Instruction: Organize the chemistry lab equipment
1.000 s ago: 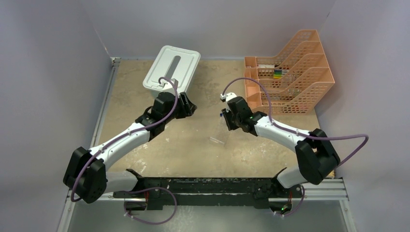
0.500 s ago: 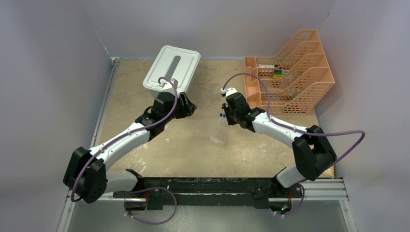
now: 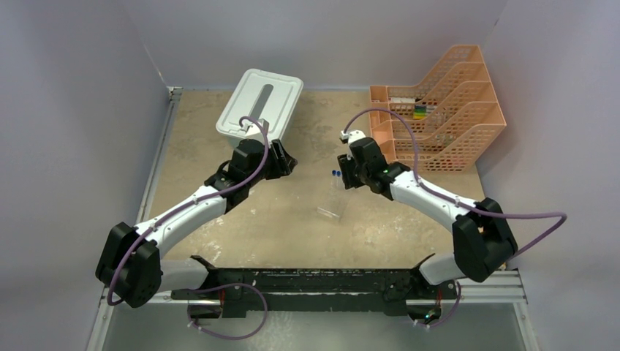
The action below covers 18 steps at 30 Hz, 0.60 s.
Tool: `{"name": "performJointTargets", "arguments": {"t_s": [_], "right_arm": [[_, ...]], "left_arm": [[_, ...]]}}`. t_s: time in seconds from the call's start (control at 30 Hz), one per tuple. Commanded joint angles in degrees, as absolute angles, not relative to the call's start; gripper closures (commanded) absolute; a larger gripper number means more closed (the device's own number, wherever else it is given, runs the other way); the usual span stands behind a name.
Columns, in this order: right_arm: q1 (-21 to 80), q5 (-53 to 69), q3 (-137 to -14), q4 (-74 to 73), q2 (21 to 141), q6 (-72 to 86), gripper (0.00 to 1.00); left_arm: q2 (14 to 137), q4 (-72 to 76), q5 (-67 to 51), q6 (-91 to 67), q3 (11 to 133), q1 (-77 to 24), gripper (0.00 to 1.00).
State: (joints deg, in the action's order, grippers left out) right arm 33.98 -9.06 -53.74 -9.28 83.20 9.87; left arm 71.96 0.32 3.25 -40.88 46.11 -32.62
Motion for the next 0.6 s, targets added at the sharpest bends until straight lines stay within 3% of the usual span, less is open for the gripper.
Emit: {"name": "performJointTargets", "arguments": {"t_s": [0.0, 0.1, 0.43, 0.57], "right_arm": [[33.14, -5.98, -51.88, -10.82, 81.26, 8.87, 0.55], [33.13, -3.69, -52.11, -11.41, 82.17, 7.45, 0.60], [33.13, -0.87, -53.96, -12.80, 85.51, 6.41, 0.60], [33.13, -1.98, -53.63, -12.37, 84.99, 6.46, 0.68]], "left_arm": [[71.29, 3.08, 2.77, -39.82, 46.08, -32.11, 0.51], [71.36, 3.16, 2.65, -39.82, 46.10, -32.08, 0.51], [71.19, 3.09, 2.78, -39.95, 46.13, -32.08, 0.51], [71.27, 3.16, 2.82, -39.93, 46.15, -32.08, 0.51]]}}
